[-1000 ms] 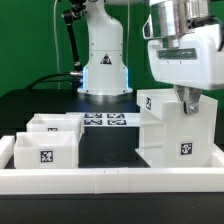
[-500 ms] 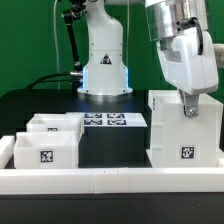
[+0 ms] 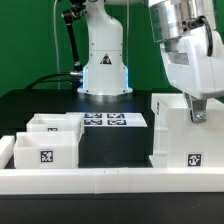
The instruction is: Assemble drawer
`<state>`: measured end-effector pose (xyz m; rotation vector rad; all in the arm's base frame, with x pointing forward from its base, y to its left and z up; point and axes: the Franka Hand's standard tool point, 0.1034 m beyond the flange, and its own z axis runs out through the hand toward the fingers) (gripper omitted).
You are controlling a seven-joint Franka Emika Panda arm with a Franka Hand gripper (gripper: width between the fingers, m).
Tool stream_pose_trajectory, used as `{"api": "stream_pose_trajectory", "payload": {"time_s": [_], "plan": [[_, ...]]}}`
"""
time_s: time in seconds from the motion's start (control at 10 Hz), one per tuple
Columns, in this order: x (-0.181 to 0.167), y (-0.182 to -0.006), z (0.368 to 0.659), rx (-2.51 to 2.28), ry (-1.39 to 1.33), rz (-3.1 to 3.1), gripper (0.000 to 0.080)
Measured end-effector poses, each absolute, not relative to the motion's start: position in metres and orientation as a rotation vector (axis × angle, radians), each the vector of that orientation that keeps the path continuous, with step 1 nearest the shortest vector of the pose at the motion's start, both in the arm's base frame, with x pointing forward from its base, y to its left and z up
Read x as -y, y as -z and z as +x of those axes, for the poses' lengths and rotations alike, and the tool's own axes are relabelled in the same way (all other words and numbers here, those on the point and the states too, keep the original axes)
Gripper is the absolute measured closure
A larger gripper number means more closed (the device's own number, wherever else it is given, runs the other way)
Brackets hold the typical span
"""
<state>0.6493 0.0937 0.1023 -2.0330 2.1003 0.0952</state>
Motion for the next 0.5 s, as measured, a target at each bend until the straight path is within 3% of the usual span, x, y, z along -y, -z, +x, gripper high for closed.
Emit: {"api": "stream_pose_trajectory", "payload": {"time_s": [0.2,0.3,0.4,0.5], "plan": [[-0.0945,-0.102,0.649,-2.096,-0.094,-2.037,0.053],[-0.0947,-0.102,0.649,-2.092,-0.093,-2.04,0.053],[-0.0948,-0.1029,0.647,-2.037,-0.094,-2.1,0.0324],[-0.0933,-0.1082,0.6429,-1.945,-0.1,-2.19,0.0183]]}}
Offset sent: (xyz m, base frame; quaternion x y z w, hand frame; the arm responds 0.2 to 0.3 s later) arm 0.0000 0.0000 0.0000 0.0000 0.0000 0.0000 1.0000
